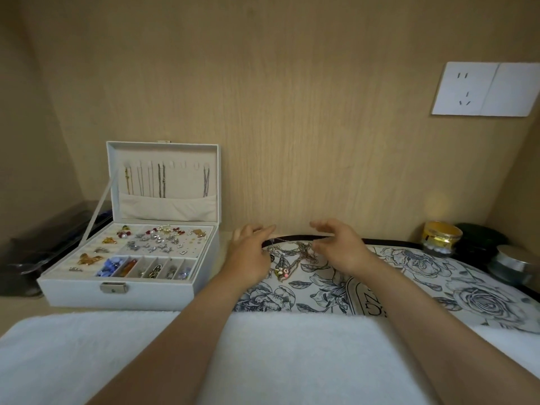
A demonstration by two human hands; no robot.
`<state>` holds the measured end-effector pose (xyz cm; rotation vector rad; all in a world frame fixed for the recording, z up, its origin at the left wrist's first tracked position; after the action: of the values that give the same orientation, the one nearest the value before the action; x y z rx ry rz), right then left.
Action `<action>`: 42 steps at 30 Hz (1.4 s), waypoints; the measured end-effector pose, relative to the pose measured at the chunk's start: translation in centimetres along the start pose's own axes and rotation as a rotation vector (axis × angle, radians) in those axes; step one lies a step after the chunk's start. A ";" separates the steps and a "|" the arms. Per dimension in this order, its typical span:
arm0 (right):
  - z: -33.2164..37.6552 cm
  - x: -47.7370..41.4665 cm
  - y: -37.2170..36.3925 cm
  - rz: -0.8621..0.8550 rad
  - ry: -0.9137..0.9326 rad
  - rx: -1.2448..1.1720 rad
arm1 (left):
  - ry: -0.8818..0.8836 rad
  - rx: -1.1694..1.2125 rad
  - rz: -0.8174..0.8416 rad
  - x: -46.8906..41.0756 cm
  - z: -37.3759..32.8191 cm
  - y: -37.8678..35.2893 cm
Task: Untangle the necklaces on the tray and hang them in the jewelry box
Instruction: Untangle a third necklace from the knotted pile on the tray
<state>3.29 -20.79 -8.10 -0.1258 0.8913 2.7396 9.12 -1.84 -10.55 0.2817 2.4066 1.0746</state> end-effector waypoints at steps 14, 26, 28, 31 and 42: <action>1.4 1.8 -1.9 0.338 0.094 0.393 | -0.120 -0.046 0.247 2.3 -0.8 0.4; 2.2 2.0 -4.1 0.302 0.270 0.514 | -0.063 -0.097 0.025 1.5 0.4 1.1; 1.7 1.7 -3.0 0.265 0.212 0.608 | -0.030 -0.084 0.011 1.5 0.5 1.2; 1.0 1.4 -1.1 0.182 0.083 0.826 | -0.021 -0.077 0.041 1.5 0.7 1.1; 2.1 1.8 -4.1 0.163 0.361 0.603 | -0.058 -0.061 0.188 1.9 -0.4 1.1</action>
<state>2.64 -16.00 -9.02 -0.4536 1.8514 2.4875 7.28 -0.65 -10.17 0.5194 2.3267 1.2029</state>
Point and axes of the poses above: each hand's wrist, its own x-axis away from the middle knuckle, its own y-axis out of the back of the hand, z = x × y, the point moved 6 cm from there along -x, towards the middle knuckle, and after that the axes turned 1 degree about x, right-handed, at the moved point
